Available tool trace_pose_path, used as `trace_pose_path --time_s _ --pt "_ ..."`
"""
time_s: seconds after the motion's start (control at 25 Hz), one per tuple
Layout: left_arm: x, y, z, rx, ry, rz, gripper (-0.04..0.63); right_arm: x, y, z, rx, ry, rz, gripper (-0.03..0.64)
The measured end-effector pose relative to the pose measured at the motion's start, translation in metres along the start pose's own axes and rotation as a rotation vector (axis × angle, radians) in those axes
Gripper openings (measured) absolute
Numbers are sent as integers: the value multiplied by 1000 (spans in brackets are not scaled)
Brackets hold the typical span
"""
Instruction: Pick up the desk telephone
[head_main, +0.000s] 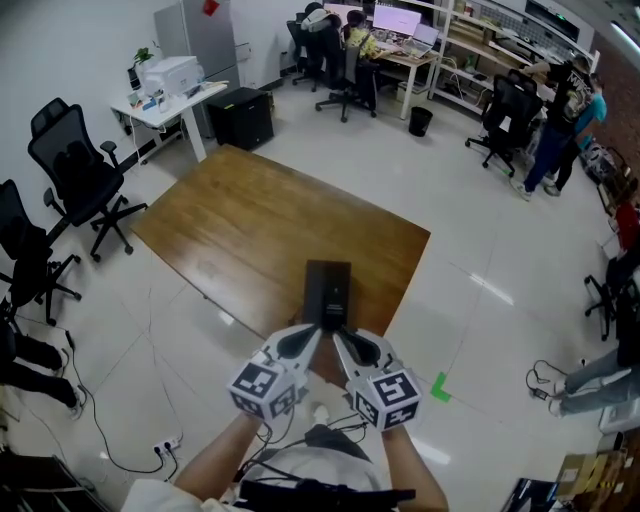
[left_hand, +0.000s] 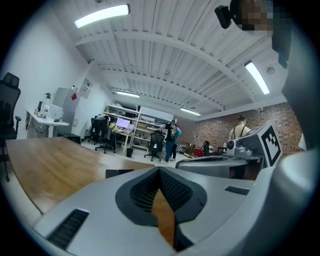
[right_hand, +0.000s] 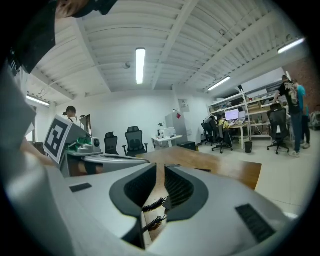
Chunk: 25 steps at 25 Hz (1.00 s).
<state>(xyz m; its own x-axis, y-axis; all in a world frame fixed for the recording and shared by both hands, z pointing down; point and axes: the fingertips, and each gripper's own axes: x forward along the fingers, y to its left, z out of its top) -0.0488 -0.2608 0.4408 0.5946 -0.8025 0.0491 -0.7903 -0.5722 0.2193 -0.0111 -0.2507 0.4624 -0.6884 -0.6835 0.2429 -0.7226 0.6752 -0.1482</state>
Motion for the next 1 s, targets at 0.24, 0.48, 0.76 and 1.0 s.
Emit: trace_pose_path --time_s 0.24,0.48,0.76,1.0 --pt "26 20 -19 -37 62 22 71 20 -29 -11 23 34 20 57" --pt "45 50 -48 -76 141 44 158 45 -53 -35 97 101 75 132" --pt "61 88 -95 -225 214 77 216 69 -90 -81 197 203 101 150" --pt "72 121 -121 -265 295 98 268 90 -114 -111 318 280 117 221"
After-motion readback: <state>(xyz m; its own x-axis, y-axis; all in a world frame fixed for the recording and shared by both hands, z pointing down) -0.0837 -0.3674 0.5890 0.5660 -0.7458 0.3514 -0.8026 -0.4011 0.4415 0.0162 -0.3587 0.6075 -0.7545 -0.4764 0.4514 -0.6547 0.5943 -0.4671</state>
